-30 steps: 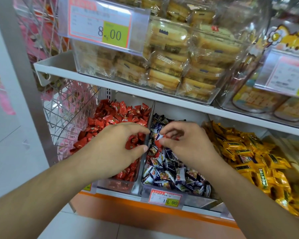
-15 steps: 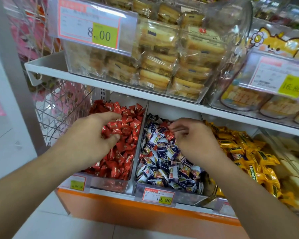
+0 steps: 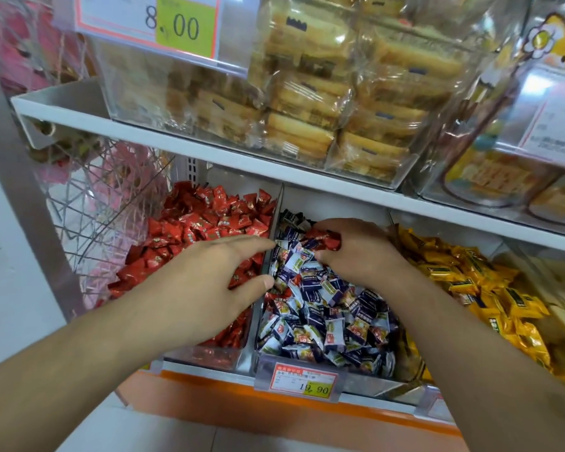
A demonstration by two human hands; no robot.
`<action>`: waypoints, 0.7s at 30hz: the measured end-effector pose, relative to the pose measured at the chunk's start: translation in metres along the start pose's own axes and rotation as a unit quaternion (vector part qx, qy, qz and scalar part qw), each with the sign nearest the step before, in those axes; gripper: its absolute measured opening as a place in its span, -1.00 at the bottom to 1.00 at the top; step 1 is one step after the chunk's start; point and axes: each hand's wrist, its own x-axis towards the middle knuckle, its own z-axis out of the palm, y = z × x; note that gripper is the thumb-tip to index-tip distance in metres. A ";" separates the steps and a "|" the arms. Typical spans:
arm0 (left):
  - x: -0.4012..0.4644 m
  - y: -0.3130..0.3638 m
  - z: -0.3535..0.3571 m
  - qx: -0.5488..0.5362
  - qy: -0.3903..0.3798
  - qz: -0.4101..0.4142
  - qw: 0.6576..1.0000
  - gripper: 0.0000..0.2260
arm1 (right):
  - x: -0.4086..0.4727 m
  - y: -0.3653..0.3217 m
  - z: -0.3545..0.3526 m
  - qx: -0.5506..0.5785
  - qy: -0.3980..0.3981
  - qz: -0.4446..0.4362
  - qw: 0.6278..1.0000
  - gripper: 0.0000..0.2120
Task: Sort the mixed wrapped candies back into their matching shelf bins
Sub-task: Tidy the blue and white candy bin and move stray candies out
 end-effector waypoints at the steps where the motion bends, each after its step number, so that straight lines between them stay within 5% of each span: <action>1: 0.000 0.001 0.000 0.000 0.000 -0.001 1.000 -0.48 | 0.002 0.000 0.001 0.009 0.005 0.003 1.000 -0.61; 9: -0.002 0.003 -0.003 -0.004 -0.006 -0.005 1.000 -0.48 | -0.009 0.006 -0.001 0.089 0.113 0.022 0.989 -0.80; 15: -0.004 0.005 -0.005 -0.007 0.013 -0.015 1.000 -0.53 | -0.027 0.002 -0.016 0.290 0.148 0.072 0.943 -0.83; 19: -0.004 0.006 -0.005 -0.071 0.069 -0.024 0.995 -0.68 | -0.045 -0.015 -0.018 0.420 0.134 0.072 0.895 -0.29; 21: -0.005 0.006 -0.006 -0.142 0.090 -0.034 0.985 -0.69 | -0.052 -0.030 -0.015 0.472 0.118 0.035 0.873 -0.46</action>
